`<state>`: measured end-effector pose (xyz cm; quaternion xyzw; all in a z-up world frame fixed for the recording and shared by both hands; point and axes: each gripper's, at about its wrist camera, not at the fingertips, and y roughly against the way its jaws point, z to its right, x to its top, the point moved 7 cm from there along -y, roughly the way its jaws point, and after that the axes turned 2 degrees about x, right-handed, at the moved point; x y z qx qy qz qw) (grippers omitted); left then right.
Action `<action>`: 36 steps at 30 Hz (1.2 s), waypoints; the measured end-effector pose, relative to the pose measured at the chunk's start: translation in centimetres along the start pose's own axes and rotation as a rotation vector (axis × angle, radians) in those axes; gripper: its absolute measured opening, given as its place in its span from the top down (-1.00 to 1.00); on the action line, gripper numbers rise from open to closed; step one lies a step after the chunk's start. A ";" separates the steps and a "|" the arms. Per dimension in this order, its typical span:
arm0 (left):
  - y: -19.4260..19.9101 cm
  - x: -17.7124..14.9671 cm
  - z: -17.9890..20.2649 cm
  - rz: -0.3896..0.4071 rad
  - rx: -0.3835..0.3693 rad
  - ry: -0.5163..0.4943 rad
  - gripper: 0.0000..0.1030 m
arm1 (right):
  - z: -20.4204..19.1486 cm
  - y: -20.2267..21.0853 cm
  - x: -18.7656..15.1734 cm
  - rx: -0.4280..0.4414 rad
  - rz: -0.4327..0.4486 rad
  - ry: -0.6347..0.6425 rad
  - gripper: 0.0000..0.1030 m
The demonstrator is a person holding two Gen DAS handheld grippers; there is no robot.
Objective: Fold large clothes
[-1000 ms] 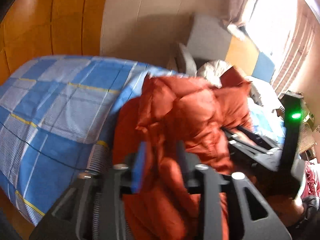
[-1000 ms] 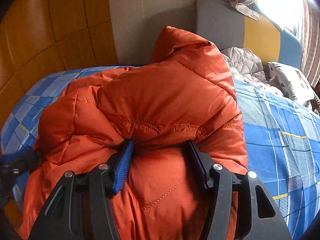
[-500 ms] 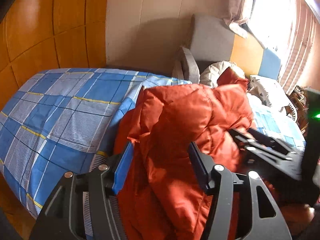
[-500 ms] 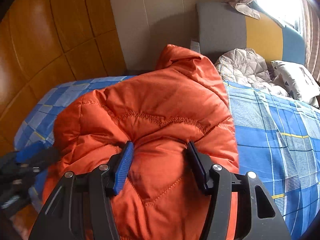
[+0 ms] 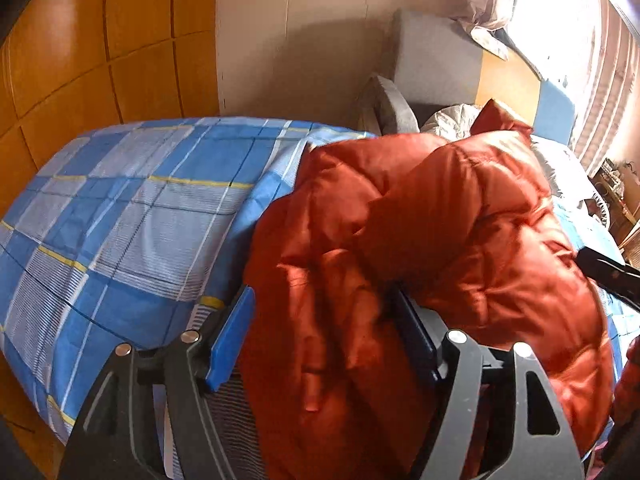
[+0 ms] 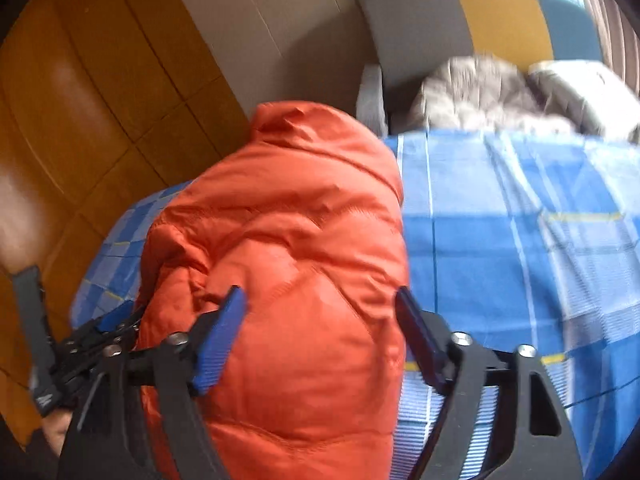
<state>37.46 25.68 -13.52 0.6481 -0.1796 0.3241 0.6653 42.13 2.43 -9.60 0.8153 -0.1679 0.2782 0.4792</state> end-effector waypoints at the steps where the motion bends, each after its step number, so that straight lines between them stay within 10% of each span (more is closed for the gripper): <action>1: -0.4 -0.3 -0.4 -0.006 -0.020 0.005 -0.36 | 0.4 -0.3 -0.3 0.040 -0.018 -0.025 -0.58; 16: -3.8 -2.5 -1.7 -0.018 -0.208 0.120 -0.03 | 2.0 -6.4 -3.9 0.418 -0.260 -0.226 -0.77; 24: -2.5 -2.3 -1.2 0.031 -0.331 0.158 0.66 | 0.0 -4.4 -3.3 0.397 -0.195 -0.128 0.04; 36: 2.8 0.4 2.7 0.115 -0.388 0.108 0.78 | -2.0 3.0 -0.1 0.301 -0.066 0.067 0.21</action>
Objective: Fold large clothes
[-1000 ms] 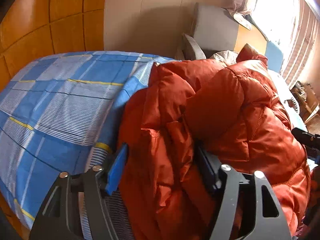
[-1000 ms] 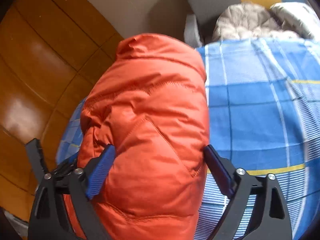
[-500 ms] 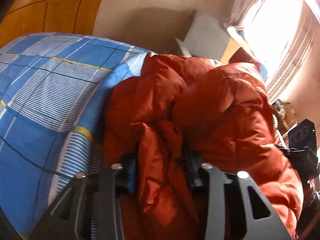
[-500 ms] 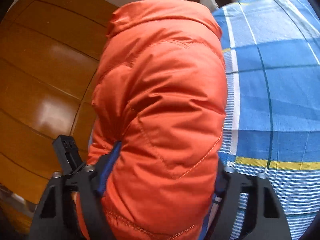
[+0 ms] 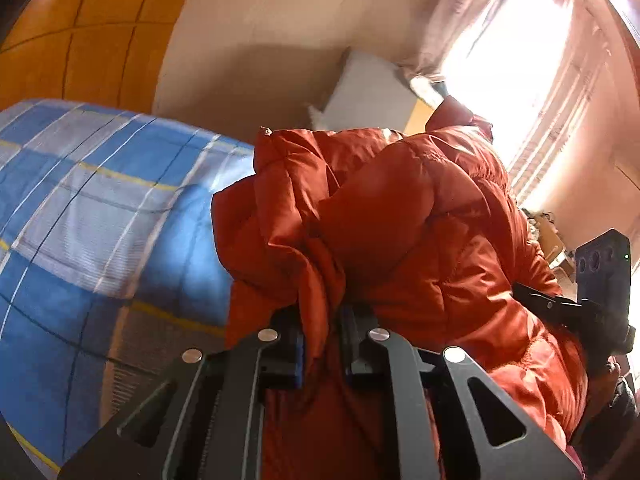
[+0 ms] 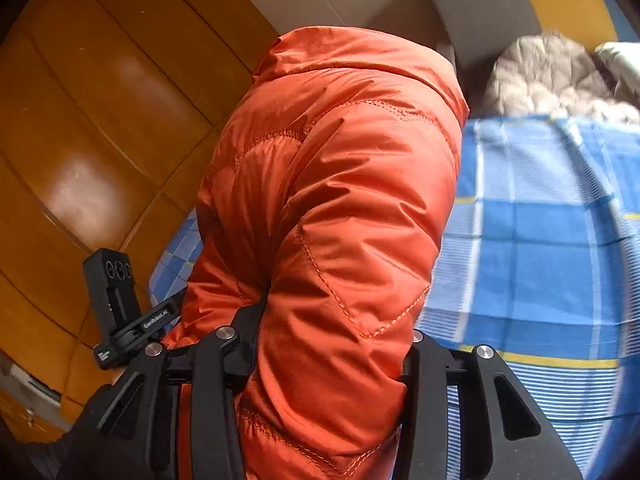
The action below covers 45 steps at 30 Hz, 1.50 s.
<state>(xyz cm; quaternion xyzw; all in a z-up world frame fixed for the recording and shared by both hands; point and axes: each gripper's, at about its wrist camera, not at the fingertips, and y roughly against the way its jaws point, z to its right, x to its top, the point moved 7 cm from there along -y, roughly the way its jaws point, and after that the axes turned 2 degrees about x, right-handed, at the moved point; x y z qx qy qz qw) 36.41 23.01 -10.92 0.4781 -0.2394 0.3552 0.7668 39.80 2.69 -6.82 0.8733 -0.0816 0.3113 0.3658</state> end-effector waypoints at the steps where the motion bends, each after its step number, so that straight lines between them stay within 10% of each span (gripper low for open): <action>1: 0.1 0.2 0.8 0.003 -0.006 -0.010 0.78 | -0.2 1.3 -0.4 -0.004 0.011 0.009 0.21; 23: -12.0 -4.3 23.2 -0.196 -0.084 -0.250 0.79 | 15.9 18.6 -3.3 -0.266 0.063 -0.082 0.19; 32: -14.2 -7.0 24.8 -0.227 0.008 -0.284 0.78 | 21.1 18.0 -5.0 -0.368 0.038 -0.129 -0.47; 41: -14.8 -6.9 25.6 -0.222 0.079 -0.309 0.73 | 15.8 22.2 -4.9 -0.795 0.126 0.071 -0.63; 45: -14.7 -6.9 25.4 -0.203 0.097 -0.305 0.70 | 13.2 22.8 -5.9 -0.806 0.189 0.049 -0.54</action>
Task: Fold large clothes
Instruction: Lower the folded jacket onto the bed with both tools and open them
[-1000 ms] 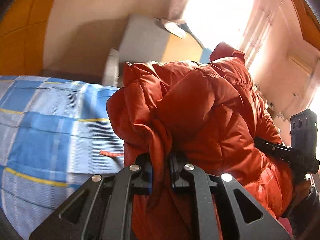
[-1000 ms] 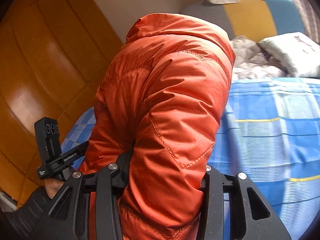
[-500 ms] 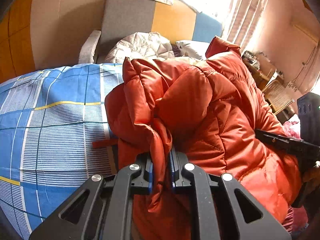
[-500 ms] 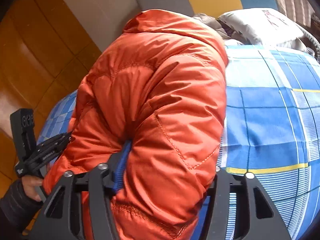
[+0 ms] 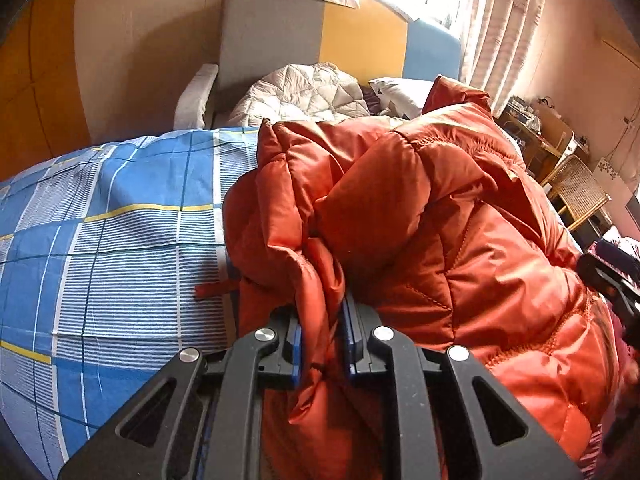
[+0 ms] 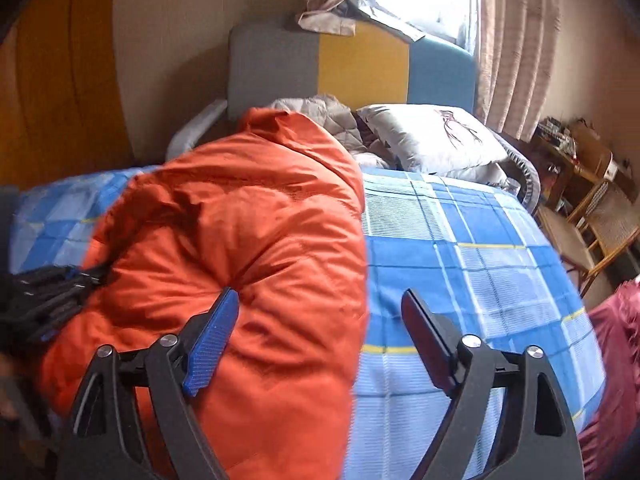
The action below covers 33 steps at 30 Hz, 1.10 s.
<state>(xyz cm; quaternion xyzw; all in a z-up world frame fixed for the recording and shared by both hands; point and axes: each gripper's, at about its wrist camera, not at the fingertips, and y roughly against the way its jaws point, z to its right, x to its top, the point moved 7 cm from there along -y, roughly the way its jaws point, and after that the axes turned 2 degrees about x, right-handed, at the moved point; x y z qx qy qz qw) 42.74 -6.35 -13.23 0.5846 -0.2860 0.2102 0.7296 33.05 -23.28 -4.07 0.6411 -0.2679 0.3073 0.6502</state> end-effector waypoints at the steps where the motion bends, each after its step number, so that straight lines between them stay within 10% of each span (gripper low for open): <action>1: 0.1 -0.1 0.0 0.007 0.006 0.001 0.69 | 0.0 0.4 -0.2 0.002 0.004 -0.007 -0.53; 33: -0.5 -1.9 0.1 0.096 0.108 0.019 0.63 | -2.6 -4.0 -6.1 -0.090 -0.038 -0.026 -0.38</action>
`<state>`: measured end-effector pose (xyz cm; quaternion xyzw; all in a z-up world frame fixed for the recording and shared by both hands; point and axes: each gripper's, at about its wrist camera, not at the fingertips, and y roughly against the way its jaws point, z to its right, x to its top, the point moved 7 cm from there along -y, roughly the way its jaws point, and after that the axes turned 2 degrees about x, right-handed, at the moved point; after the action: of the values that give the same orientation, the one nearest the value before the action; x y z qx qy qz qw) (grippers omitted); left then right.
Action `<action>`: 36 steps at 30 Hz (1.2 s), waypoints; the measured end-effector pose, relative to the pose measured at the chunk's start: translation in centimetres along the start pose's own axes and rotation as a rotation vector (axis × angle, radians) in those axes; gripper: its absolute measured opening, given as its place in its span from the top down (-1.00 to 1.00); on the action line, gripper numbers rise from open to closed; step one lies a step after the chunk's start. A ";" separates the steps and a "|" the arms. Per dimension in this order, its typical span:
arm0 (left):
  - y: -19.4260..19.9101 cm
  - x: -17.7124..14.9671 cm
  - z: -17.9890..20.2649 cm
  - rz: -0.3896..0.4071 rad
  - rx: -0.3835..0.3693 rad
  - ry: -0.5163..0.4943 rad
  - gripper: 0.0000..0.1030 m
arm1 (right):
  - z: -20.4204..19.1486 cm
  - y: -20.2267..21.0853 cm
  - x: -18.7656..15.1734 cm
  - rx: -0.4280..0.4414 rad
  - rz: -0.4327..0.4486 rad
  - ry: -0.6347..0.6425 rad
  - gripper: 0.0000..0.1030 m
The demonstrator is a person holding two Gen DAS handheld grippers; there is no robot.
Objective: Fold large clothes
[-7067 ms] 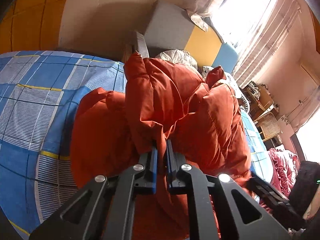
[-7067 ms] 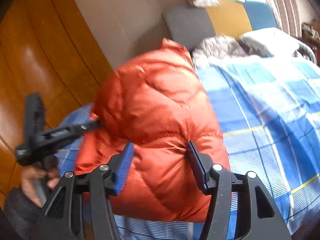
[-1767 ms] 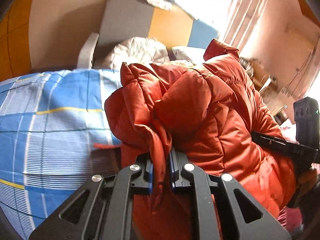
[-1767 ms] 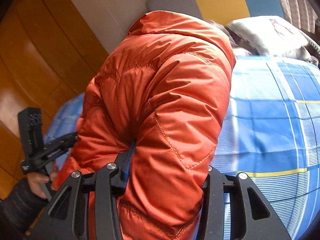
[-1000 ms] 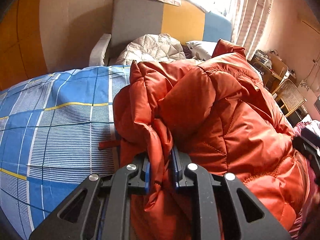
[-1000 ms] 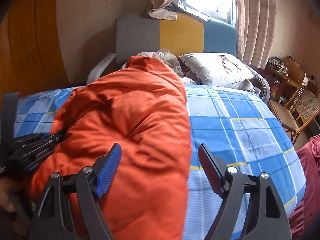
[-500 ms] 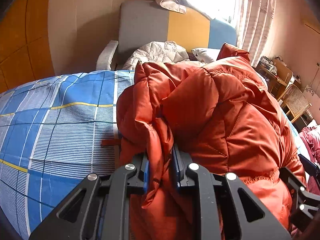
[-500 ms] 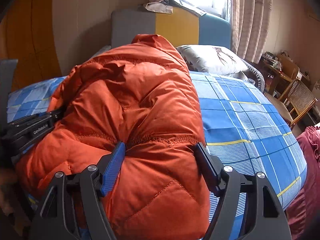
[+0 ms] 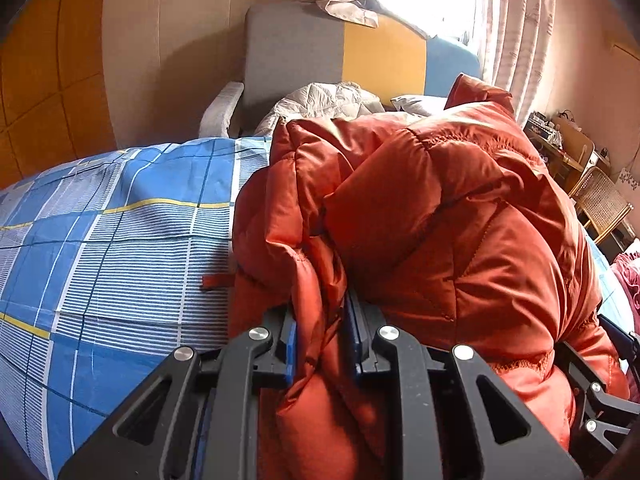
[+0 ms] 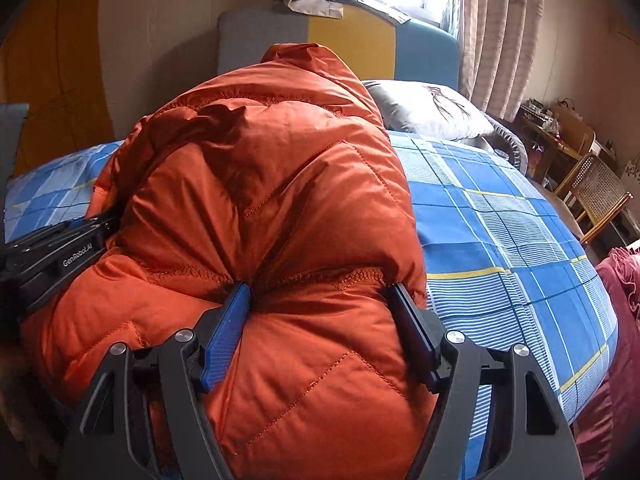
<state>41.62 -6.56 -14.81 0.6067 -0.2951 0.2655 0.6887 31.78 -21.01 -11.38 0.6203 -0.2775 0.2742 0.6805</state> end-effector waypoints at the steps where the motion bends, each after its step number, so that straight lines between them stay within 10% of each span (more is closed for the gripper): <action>1: 0.1 0.0 0.0 0.000 0.004 -0.003 0.62 | 0.0 0.1 0.0 -0.002 0.000 0.000 -0.38; 7: 1.8 0.3 -0.2 0.008 0.011 0.014 0.48 | 0.3 1.1 0.3 -0.008 0.005 -0.021 -0.38; 11: 4.3 0.4 -0.8 0.048 0.025 0.031 -0.07 | 0.8 2.5 0.7 -0.018 0.003 -0.059 -0.42; 17: 8.8 0.1 -1.1 0.112 0.024 0.012 -0.37 | 1.2 5.8 0.8 -0.063 0.037 -0.083 -0.54; 36: 16.2 -5.2 -0.4 0.177 0.014 -0.017 -0.95 | 1.4 13.0 -2.5 -0.084 0.112 -0.123 -0.79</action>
<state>26.40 -4.25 -7.65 0.5853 -0.3514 0.3222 0.6558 20.65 -21.45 -4.09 0.5903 -0.3645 0.2614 0.6711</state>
